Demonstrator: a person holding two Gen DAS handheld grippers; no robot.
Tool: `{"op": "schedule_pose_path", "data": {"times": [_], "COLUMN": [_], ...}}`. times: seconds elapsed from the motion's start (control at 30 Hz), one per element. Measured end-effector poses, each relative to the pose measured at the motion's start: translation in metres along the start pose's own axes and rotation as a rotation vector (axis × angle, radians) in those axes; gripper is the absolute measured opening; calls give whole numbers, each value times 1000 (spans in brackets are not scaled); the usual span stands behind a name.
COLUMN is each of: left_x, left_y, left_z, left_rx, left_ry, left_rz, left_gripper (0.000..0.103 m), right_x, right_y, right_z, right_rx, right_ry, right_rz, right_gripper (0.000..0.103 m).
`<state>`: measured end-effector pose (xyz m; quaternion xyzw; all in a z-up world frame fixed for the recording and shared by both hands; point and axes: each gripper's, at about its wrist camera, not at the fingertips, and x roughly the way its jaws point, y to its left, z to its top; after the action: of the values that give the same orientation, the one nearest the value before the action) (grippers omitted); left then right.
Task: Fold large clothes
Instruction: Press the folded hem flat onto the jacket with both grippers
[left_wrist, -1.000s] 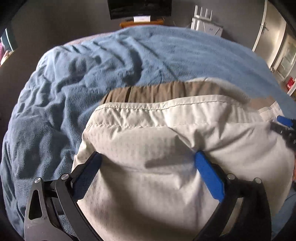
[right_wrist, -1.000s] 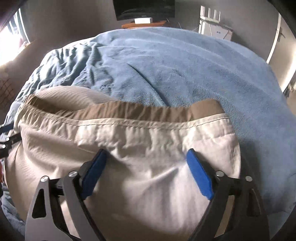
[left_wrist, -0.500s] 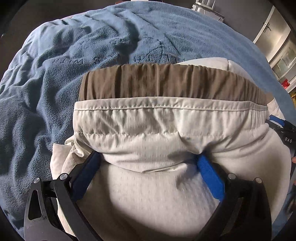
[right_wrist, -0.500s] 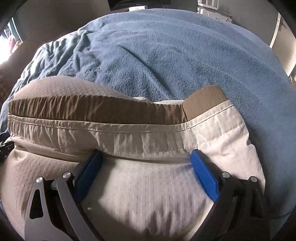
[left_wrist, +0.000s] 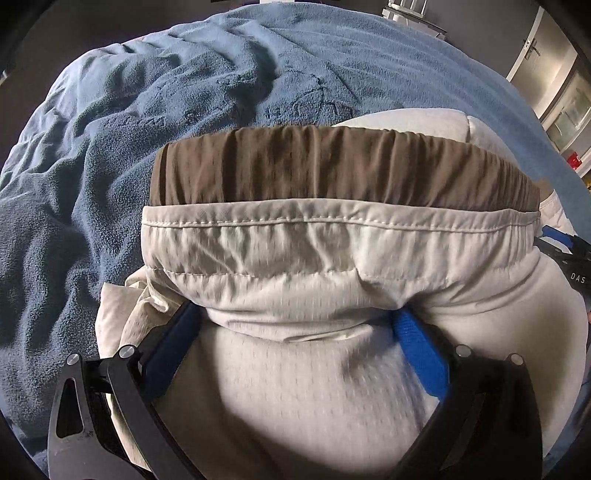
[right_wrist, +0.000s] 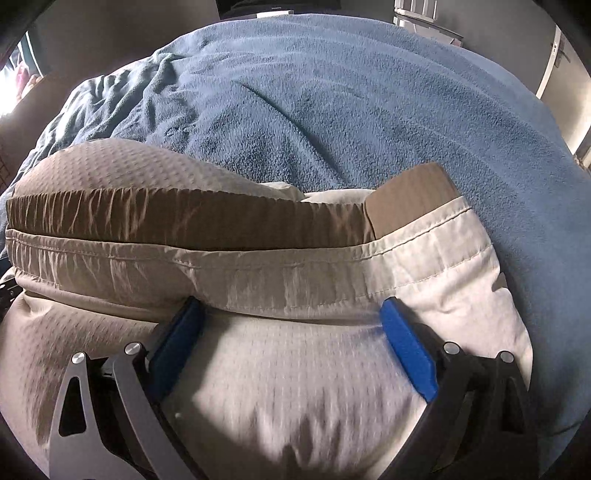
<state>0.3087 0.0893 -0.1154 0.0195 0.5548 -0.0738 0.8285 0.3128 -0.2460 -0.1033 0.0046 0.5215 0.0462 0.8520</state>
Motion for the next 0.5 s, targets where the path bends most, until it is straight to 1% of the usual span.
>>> {"op": "schedule_pose_path", "data": {"times": [0.5], "left_x": [1], "left_y": [0], "left_z": [-2], "left_rx": [-1], "left_ry": [-8], "left_rz": [3], "left_gripper": [98], "right_x": [3], "right_y": [0], "right_z": [-1], "right_rx": [0], "right_ry": [-5], "right_rz": [-2], "right_gripper": [91]}}
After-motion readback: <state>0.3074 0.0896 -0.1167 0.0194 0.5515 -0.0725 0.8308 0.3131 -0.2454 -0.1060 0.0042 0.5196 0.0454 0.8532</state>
